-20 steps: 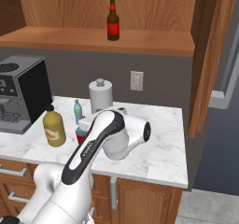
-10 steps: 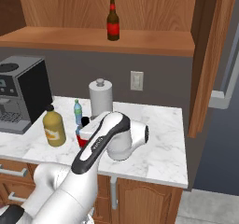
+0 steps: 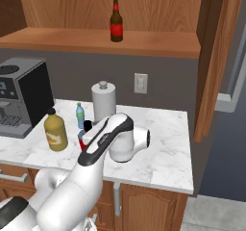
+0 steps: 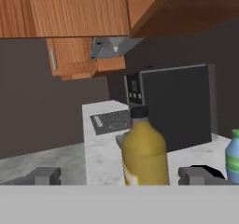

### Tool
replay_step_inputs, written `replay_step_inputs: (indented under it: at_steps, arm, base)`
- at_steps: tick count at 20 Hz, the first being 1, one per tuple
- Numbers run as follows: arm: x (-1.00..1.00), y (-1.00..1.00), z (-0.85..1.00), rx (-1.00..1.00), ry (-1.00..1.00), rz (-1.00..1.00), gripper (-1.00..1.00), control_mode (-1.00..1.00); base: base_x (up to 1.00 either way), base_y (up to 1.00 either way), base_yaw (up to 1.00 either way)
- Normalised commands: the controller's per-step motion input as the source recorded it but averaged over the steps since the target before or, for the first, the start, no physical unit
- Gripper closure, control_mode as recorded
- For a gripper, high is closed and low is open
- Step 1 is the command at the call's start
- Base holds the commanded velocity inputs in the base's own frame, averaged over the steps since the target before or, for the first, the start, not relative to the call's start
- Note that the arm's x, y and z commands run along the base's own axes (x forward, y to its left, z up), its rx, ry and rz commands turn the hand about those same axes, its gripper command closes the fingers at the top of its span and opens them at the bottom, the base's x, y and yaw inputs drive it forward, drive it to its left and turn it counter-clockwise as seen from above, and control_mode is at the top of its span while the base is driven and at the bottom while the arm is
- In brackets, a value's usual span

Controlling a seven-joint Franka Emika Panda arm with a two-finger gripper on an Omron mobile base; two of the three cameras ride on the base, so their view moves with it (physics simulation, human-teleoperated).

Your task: Sort all alcoholic drinks to one cabinet, and non-alcoholic drinks to the other.

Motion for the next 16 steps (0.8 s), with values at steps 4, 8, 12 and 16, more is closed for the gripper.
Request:
replay_step_inputs:
  at_steps: [4,8,12,16]
  arm:
    - [0.23,0.18,-0.25,0.00,0.00,0.00,-1.00,-1.00]
    - [0.27,0.06,-0.21,0.00,0.00,0.00,-1.00,-1.00]
    - [0.29,0.05,-0.23,0.00,0.00,0.00,-1.00,-1.00]
    - [0.32,0.03,-0.22,0.00,0.00,0.00,-1.00,-1.00]
  base:
    - [0.00,0.00,0.00]
    - [0.00,0.00,0.00]
    - [0.00,0.00,0.00]
    - [0.00,0.00,0.00]
